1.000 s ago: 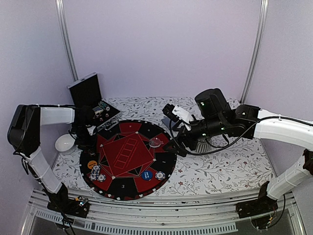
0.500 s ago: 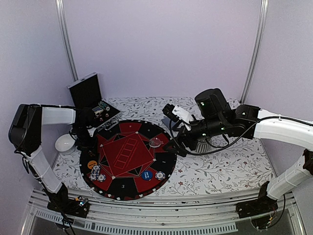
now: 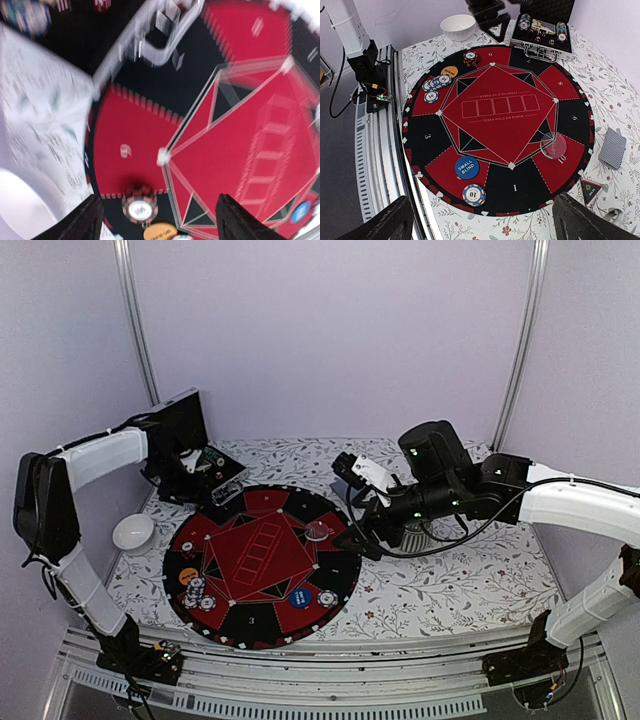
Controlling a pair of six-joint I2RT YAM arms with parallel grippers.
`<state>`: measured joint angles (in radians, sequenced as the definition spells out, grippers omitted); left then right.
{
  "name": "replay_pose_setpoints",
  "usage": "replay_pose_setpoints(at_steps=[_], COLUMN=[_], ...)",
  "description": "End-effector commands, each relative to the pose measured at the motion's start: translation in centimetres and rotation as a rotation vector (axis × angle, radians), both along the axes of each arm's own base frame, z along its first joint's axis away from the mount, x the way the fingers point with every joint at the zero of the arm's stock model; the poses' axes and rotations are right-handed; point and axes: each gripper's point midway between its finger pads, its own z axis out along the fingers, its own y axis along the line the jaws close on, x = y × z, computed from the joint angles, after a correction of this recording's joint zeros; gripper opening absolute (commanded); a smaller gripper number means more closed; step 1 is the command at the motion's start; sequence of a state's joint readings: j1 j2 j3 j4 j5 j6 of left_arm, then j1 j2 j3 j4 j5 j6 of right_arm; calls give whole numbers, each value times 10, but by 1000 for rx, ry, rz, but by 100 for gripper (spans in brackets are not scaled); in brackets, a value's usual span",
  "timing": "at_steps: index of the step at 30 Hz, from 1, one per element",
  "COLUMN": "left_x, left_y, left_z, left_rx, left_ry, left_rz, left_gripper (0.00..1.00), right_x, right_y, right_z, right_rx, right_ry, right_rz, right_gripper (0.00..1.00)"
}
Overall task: Distribute texas hold em gaming equipment
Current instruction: Pick up the pile of poker chips from the chip case.
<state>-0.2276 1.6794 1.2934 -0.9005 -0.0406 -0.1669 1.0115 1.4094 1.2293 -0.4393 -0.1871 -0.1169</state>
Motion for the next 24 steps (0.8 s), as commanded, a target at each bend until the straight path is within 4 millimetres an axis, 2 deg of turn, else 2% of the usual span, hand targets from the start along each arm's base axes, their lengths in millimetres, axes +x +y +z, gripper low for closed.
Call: replay_pose_setpoints(at_steps=[1,3,6,10,14,15,16,17,20,24], left_x=[50,75,114,164,212,222,231,241,260,272], left_y=[-10,-6,-3,2,8,8,8,9,12,16], left_z=[74,88,92,69,55,50,38,40,22,-1], left_rx=[-2,30,70,155,225,239,254,267,292,335], left_ry=[-203,-244,-271,-279,-342,-356,-355,-381,-406,-406], left_rz=[-44,-42,-37,-21,-3,0,3,15,25,25], left_gripper=[79,74,60,43,31,30,31,33,41,43], right_x=[3,3,3,3,5,5,5,5,7,9], right_y=[4,4,4,3,6,8,10,11,15,22], right_z=[12,12,9,7,5,5,5,4,3,-1], right_rx=[30,27,22,18,15,15,15,14,10,0], right_ry=[-29,-30,-30,-26,-22,-20,-17,-15,-14,-12], right_rz=[11,11,10,9,15,18,24,28,38,53], right_gripper=[99,99,99,99,99,99,99,99,99,99])
